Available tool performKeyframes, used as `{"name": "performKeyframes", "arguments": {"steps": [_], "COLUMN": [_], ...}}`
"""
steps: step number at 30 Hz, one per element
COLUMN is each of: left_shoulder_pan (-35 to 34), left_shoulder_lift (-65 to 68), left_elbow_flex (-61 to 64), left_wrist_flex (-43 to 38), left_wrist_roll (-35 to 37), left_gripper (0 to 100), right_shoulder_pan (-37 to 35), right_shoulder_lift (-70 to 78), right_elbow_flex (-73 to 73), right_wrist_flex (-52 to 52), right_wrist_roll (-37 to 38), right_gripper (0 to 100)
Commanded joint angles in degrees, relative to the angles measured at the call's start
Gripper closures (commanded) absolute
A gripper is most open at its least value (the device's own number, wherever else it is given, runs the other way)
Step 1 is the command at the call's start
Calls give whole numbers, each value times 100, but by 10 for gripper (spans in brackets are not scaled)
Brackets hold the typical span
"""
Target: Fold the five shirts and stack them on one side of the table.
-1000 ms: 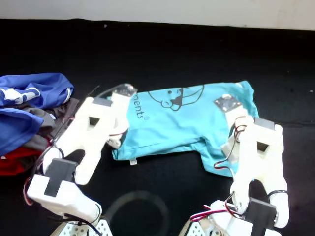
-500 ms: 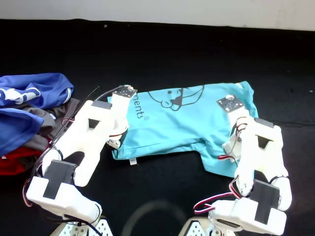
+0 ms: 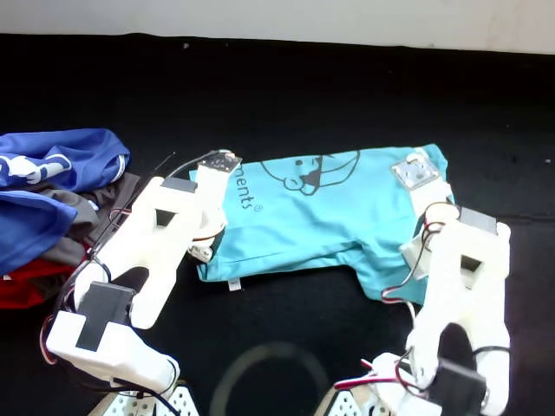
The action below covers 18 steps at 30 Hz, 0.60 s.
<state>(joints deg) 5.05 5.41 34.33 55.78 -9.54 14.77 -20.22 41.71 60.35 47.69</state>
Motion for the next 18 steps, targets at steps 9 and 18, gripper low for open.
{"name": "performKeyframes", "arguments": {"steps": [9,18], "left_shoulder_pan": [-48,-48], "left_shoulder_lift": [66,66], "left_elbow_flex": [13,13], "left_wrist_flex": [-141,-141], "left_wrist_roll": [-35,-35], "left_gripper": [992,992], "right_shoulder_pan": [40,40], "right_shoulder_lift": [382,611], "right_elbow_flex": [-92,-127], "right_wrist_flex": [75,66], "right_wrist_roll": [62,44], "right_gripper": [945,988]}}
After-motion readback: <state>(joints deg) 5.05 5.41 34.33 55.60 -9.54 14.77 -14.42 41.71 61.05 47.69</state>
